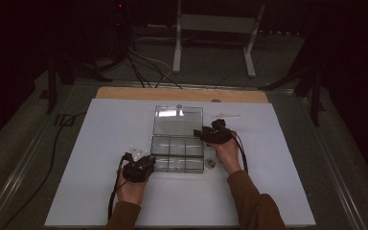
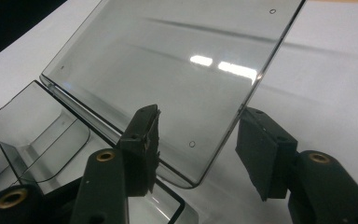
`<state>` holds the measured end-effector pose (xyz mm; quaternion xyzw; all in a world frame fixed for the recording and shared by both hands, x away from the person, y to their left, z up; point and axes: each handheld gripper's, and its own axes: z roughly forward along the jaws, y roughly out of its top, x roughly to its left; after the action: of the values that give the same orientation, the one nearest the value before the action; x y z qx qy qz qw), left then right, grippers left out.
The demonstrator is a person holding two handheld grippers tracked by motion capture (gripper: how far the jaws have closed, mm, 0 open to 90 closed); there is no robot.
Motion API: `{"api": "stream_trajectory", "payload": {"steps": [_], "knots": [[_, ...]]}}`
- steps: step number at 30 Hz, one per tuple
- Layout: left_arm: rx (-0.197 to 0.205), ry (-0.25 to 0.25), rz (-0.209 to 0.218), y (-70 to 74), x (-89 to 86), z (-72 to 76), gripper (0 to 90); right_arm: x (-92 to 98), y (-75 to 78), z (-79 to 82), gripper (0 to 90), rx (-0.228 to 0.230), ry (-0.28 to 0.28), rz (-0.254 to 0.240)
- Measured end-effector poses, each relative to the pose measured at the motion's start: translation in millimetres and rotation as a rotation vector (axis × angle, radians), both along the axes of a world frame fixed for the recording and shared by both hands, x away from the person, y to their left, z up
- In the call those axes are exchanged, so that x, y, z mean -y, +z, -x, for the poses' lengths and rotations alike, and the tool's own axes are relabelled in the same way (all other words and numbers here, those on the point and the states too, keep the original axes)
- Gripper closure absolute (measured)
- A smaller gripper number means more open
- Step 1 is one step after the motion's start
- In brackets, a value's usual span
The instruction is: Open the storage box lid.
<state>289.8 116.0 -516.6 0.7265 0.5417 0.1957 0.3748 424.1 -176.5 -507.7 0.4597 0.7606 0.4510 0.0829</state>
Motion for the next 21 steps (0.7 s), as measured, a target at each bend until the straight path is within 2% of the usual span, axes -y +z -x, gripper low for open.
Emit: {"api": "stream_trajectory", "payload": {"steps": [5, 8, 11, 16, 18, 21], "knots": [[-0.002, 0.003, -0.001, 0.3, 0.8, 0.6, 77.5, 1.5, 0.1, 0.7, 46.8, -0.018, -0.007, -0.003], [-0.003, -0.001, -0.003, 0.7, 1.4, 1.3, 77.4, 1.7, -0.5, 0.6, 45.5, -0.022, -0.024, 0.009], [-0.005, -0.003, 0.000, 0.7, 1.7, 1.6, 77.4, 0.4, -0.8, 1.0, 41.7, -0.022, -0.018, 0.019], [-0.005, -0.004, 0.013, 0.1, 1.0, 1.2, 76.5, -1.0, 1.0, 1.9, 30.3, 0.004, -0.009, 0.025], [-0.011, -0.006, 0.024, -0.6, 0.4, 0.5, 73.3, 0.3, 2.2, 1.9, 28.2, 0.015, -0.010, 0.016], [-0.007, 0.009, 0.020, -1.0, -0.4, 0.3, 66.4, 1.9, 4.5, 2.8, 27.5, 0.030, -0.003, -0.006]]}}
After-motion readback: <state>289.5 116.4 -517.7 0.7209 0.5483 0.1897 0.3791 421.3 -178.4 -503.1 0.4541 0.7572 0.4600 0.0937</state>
